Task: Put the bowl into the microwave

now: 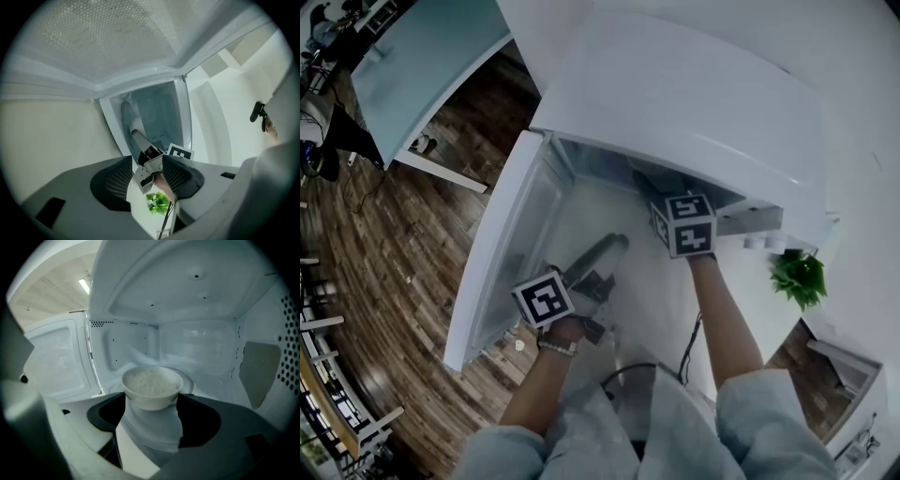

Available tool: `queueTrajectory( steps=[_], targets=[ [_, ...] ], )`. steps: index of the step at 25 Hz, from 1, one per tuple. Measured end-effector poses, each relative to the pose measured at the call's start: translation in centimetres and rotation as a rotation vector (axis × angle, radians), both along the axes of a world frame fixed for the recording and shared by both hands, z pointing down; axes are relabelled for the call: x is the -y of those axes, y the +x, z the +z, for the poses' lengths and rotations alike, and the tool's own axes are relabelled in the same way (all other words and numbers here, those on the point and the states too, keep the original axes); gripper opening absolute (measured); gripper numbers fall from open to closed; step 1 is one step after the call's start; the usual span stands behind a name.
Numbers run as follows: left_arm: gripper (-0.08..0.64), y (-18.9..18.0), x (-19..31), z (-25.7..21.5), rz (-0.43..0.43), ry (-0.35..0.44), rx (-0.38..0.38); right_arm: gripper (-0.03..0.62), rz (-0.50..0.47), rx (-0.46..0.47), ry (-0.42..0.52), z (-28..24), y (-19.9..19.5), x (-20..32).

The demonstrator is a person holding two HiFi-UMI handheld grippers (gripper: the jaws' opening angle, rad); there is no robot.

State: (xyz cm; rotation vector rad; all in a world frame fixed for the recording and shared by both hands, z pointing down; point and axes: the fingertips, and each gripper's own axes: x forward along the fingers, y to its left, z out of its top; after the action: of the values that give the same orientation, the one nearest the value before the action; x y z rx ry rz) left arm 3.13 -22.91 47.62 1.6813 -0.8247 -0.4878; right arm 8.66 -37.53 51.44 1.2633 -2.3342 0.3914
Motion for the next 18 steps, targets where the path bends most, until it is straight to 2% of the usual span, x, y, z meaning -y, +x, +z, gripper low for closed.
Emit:
queueTrajectory(
  steps=[5, 8, 12, 14, 18],
  targets=[
    [0.19, 0.0, -1.6, -0.9, 0.013, 0.017, 0.03, 0.351, 0.018, -0.049, -0.013, 0.3, 0.1, 1.1],
    [0.103, -0.4, -2.5, -0.6, 0.023, 0.018, 0.081, 0.348, 0.011, -0.086, -0.014, 0.7, 0.2, 1.3],
    [0.075, -0.7, -3.2, -1.0, 0.032, 0.046, 0.126, 0.348, 0.016, -0.092, -0.006, 0.5, 0.1, 1.5],
    [-0.008, -0.8, -3.4, -1.3, 0.037, 0.051, 0.16, 0.348, 0.024, -0.088, -0.01, 0.6, 0.0, 1.4],
    [-0.008, -0.7, -3.5, -1.9, 0.06, 0.086, 0.207, 0.348, 0.033, -0.092, -0.011, 0.3, 0.3, 0.9]
  ],
)
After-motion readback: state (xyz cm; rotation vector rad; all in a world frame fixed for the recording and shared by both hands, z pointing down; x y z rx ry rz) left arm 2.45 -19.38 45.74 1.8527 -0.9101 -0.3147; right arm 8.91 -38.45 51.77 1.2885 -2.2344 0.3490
